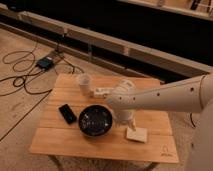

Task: Place the white sponge in the ceramic cup

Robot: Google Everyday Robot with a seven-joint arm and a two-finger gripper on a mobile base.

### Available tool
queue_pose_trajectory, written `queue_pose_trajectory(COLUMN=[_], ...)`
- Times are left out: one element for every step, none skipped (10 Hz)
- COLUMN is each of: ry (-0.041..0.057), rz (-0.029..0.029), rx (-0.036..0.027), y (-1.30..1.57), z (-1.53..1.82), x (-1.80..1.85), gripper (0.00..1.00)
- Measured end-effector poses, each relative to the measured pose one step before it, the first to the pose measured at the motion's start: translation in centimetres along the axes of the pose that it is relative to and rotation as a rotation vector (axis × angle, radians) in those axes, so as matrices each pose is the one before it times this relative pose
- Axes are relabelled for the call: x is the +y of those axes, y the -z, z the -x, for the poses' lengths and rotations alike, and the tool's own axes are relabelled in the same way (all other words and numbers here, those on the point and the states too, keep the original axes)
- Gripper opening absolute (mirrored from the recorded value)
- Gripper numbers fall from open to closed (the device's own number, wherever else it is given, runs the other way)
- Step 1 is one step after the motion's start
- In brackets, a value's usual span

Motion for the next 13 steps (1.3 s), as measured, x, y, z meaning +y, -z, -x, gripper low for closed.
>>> queue_pose_trajectory(ry=[-0.04243,-0.03321,-0.03714,-0.03048,-0.02415,-0.02601,-0.03012,-0.02036,-0.01799,-0.01823,-0.01793,-0.01219,0.00179], rz=[0.00824,0.01280,0.01693,0.01043,0.00740,0.01177,0.00789,0.00523,0.00883,0.00167,0.00507,0.00512,0.01240], rx=[0.00904,0.00860,0.01240,0.01046,0.00916,0.01036,0.01254,0.01013,0.01035,0.01181,0.01289,0.00996,0.00796], y=[-0.485,-0.420,-0.564,-0.466,-0.373,-0.405,-0.437,-0.408,-0.420,-0.481,-0.569,-0.501,-0.549], z=[-0.504,-0.409,-0.557,-0.455,-0.376,-0.381,-0.388,-0.256,-0.212,-0.117,-0.042,0.069,0.198], x=[-0.197,0.061,0.277,0.014,-0.049,0.012,-0.283,-0.276,-0.174,-0.517,-0.443,-0.180,0.404], gripper=[0.65,0.65,0.65,0.65,0.65,0.65,0.65,0.65,0.65,0.65,0.65,0.65,0.65])
